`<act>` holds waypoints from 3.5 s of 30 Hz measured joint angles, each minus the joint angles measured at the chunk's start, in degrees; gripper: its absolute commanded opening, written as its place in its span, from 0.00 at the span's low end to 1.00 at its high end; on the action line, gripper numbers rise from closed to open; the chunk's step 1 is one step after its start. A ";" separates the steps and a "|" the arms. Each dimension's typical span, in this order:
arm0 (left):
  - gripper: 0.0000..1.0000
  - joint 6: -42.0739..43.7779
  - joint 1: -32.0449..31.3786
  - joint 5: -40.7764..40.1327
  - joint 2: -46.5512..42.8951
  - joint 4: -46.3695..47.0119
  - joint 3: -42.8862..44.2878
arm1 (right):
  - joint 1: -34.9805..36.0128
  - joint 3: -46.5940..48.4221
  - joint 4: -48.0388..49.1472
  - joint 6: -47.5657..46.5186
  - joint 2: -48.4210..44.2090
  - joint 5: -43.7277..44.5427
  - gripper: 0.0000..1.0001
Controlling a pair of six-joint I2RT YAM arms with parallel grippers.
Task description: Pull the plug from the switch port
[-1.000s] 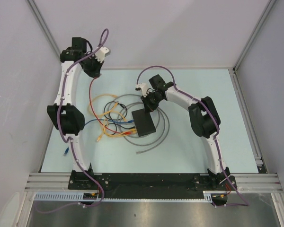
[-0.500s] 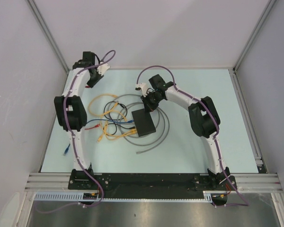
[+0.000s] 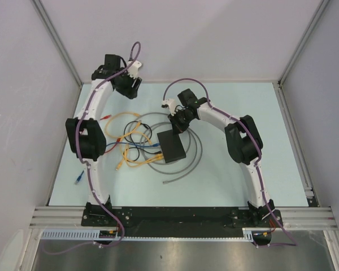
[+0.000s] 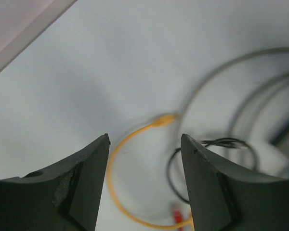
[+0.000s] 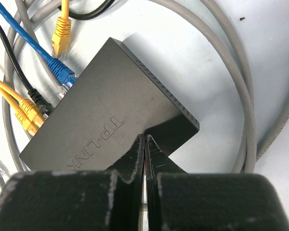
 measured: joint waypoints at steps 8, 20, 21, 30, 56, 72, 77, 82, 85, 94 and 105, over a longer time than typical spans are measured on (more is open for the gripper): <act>0.59 -12.33 -0.70 27.98 -6.45 1.79 -14.51 | -0.02 -0.02 0.02 0.00 0.00 0.00 0.00; 0.52 -16.96 -3.69 41.09 -2.75 4.52 -30.08 | -0.02 -0.22 0.26 0.24 -0.09 0.00 0.00; 0.51 -16.90 -3.96 41.03 -2.38 4.68 -30.51 | -0.02 -0.26 0.31 0.22 -0.09 0.00 0.00; 0.51 -14.97 -4.37 38.77 -1.01 5.03 -36.04 | -0.02 -0.28 0.33 0.24 -0.11 0.00 0.00; 0.20 -14.73 -4.74 44.06 2.25 4.68 -36.65 | -0.04 -0.28 0.35 0.42 -0.09 0.00 0.00; 0.09 -10.03 -5.33 42.80 4.55 -1.99 -32.06 | -0.11 -0.28 0.42 0.42 -0.09 0.17 0.00; 0.08 -9.51 -5.22 42.99 4.74 -2.49 -31.26 | -0.11 -0.28 0.48 0.42 -0.09 0.20 0.00; 0.08 -9.44 -5.16 41.94 6.47 -5.97 -28.09 | -0.11 -0.31 0.59 0.42 -0.09 0.28 0.00; 0.08 -9.49 -5.07 42.62 6.38 -5.11 -29.00 | -0.11 -0.37 0.66 0.42 -0.11 0.35 0.00; 0.08 -8.98 -3.98 45.13 4.24 -0.98 -33.35 | 0.00 -0.52 1.07 0.42 -0.15 0.42 0.00; 0.08 -8.11 -3.08 44.50 4.50 -2.05 -32.79 | 0.07 -0.68 1.86 0.42 -0.15 0.46 0.00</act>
